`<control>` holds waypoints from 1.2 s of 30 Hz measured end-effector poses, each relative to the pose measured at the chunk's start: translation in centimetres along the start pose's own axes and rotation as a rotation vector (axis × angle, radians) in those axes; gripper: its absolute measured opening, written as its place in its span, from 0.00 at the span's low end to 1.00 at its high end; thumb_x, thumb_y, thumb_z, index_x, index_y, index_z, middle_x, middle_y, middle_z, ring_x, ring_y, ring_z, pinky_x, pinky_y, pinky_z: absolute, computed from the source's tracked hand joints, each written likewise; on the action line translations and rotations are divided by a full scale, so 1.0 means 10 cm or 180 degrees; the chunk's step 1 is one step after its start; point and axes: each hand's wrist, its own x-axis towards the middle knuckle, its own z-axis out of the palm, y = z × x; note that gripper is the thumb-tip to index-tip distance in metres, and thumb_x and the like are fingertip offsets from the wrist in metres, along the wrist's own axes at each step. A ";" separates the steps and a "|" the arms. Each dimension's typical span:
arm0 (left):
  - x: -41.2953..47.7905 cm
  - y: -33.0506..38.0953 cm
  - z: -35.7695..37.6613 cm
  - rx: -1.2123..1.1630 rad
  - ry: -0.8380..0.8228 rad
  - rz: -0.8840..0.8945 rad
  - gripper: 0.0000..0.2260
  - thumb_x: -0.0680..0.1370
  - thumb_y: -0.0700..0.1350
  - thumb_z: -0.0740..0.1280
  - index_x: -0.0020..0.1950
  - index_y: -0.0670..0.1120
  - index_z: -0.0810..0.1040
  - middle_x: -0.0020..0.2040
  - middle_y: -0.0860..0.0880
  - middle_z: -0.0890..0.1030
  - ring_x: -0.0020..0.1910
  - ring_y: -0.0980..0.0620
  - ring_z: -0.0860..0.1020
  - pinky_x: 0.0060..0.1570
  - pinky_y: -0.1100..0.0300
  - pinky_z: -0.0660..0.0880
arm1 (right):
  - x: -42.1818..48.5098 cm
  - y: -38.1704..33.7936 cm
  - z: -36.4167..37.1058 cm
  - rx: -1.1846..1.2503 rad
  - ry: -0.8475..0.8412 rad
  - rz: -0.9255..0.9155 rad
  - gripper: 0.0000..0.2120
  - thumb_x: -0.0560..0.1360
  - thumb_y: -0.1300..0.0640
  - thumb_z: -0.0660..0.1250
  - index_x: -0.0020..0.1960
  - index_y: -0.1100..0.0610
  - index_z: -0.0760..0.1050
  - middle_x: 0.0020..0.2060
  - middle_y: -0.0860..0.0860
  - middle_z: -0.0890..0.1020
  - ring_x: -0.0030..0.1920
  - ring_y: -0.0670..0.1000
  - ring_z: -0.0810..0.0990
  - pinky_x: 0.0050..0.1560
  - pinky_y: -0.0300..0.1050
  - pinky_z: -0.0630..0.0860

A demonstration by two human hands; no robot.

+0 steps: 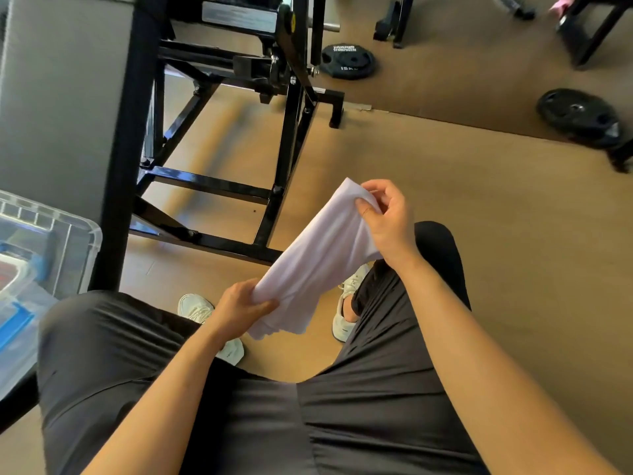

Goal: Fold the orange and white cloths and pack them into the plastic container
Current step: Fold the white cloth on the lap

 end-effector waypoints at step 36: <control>-0.21 0.13 -0.48 -0.0688 0.0208 0.0083 0.25 0.75 0.45 0.75 0.70 0.59 0.76 0.66 0.55 0.76 0.63 0.56 0.75 0.56 0.62 0.76 | -0.33 0.02 0.37 -0.0622 -0.1177 -0.0345 0.18 0.80 0.65 0.64 0.68 0.55 0.77 0.62 0.47 0.78 0.57 0.44 0.79 0.55 0.37 0.77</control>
